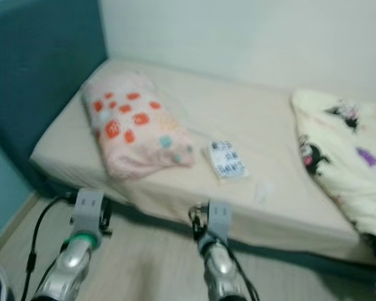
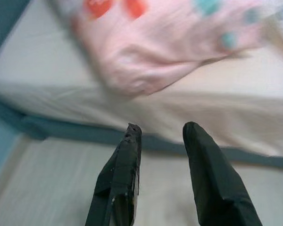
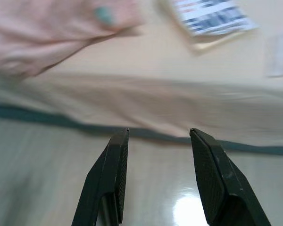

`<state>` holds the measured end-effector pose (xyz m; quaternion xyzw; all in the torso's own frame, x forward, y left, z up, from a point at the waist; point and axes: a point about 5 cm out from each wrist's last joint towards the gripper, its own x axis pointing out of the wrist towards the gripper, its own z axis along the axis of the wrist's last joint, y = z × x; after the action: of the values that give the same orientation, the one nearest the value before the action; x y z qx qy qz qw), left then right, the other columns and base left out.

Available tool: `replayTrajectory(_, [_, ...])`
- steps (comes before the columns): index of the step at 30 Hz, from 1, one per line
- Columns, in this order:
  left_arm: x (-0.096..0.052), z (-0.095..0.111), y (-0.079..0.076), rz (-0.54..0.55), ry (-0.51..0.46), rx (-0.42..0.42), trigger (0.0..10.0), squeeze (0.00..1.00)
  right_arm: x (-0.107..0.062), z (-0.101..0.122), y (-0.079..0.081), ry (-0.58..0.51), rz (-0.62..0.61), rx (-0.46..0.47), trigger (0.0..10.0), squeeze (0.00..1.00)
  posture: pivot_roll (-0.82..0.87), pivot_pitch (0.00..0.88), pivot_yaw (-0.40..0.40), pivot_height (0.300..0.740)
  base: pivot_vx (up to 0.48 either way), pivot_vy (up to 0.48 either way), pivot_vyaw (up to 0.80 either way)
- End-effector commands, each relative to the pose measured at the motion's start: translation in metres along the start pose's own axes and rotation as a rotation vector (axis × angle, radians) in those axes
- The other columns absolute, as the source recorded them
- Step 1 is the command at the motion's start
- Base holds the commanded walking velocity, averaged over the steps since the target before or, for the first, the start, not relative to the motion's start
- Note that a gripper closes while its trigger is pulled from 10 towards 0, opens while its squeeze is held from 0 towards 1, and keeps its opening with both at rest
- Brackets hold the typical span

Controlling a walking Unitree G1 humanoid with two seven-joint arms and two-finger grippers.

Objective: Clean up the room

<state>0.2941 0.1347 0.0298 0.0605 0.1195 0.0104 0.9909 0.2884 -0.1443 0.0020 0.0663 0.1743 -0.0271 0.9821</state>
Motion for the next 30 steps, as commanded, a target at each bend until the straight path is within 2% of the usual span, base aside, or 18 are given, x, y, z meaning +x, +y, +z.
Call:
replayTrajectory(1, [-0.004, -0.008, 0.004, 0.021, 0.022, 0.006, 10.0, 0.0, 0.001, -0.001, 0.002, 0.011, 0.001, 0.005, 10.0, 0.0, 0.03, 0.0, 0.0, 0.74, 0.0, 0.0, -0.8])
replayTrajectory(13, [-0.006, 0.001, 0.001, 0.015, -0.043, -0.06, 10.0, 0.0, -0.004, -0.002, -0.01, -0.017, -0.021, -0.029, 10.0, 0.0, 0.01, 0.004, 0.015, 0.74, 0.0, 0.0, -0.76])
replayTrajectory(17, [-0.01, 0.0, -0.003, -0.022, -0.052, -0.07, 10.0, 0.0, -0.008, -0.007, -0.009, -0.023, -0.02, -0.023, 10.0, 0.0, 0.01, 0.024, 0.018, 0.74, 0.0, 0.0, 0.0])
replayTrajectory(28, [-0.014, -0.001, -0.002, -0.023, -0.058, -0.076, 10.0, 0.0, -0.009, -0.01, -0.005, -0.01, 0.001, -0.014, 10.0, 0.0, 0.01, 0.029, 0.01, 0.74, 0.317, 0.0, 0.0])
replayTrajectory(30, [-0.013, 0.0, -0.001, -0.023, -0.062, -0.077, 10.0, 0.0, -0.008, -0.008, -0.004, -0.004, 0.0, -0.01, 10.0, 0.0, 0.02, 0.023, 0.009, 0.74, 0.341, 0.0, -0.8])
